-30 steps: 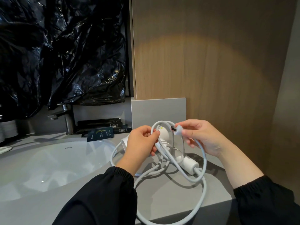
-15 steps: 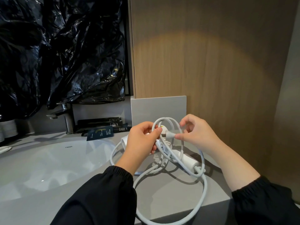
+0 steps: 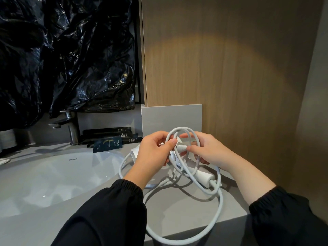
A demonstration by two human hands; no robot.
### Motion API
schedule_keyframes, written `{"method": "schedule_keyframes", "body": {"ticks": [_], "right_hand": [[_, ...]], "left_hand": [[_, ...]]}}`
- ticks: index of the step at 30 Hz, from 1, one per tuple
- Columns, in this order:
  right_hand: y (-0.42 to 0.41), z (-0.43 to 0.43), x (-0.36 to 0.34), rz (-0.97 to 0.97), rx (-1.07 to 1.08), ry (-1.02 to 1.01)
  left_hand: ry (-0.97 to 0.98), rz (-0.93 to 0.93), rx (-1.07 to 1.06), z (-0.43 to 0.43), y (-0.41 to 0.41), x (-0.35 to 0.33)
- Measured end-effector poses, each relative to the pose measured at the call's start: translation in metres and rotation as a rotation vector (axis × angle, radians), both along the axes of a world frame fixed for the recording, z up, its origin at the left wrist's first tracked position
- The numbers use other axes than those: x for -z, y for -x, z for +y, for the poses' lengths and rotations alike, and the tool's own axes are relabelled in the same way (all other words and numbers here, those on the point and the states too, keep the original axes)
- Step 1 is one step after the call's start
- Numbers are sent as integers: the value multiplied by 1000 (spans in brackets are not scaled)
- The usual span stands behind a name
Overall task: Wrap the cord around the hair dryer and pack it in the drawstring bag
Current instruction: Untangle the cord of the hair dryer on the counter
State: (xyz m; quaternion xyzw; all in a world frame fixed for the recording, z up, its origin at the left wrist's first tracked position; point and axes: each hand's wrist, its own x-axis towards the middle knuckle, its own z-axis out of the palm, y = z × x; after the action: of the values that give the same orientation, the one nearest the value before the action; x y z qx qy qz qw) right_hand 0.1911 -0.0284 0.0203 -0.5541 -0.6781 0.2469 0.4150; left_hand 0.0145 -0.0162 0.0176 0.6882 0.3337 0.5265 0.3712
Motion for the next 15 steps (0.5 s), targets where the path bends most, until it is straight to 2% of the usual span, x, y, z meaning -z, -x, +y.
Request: {"method": "schedule_keyframes", "body": {"ticks": [4,11,15], "right_hand": [[-1,1,0,46,-64,23],[-8,2,-1,327,-161,114],[-9,4,-1,368,-141,144]], "left_hand": [[31,-16,-28,3,0,1],[89,-28,-30,7,-1,4],[77,-14,-6,6,0,4]]}}
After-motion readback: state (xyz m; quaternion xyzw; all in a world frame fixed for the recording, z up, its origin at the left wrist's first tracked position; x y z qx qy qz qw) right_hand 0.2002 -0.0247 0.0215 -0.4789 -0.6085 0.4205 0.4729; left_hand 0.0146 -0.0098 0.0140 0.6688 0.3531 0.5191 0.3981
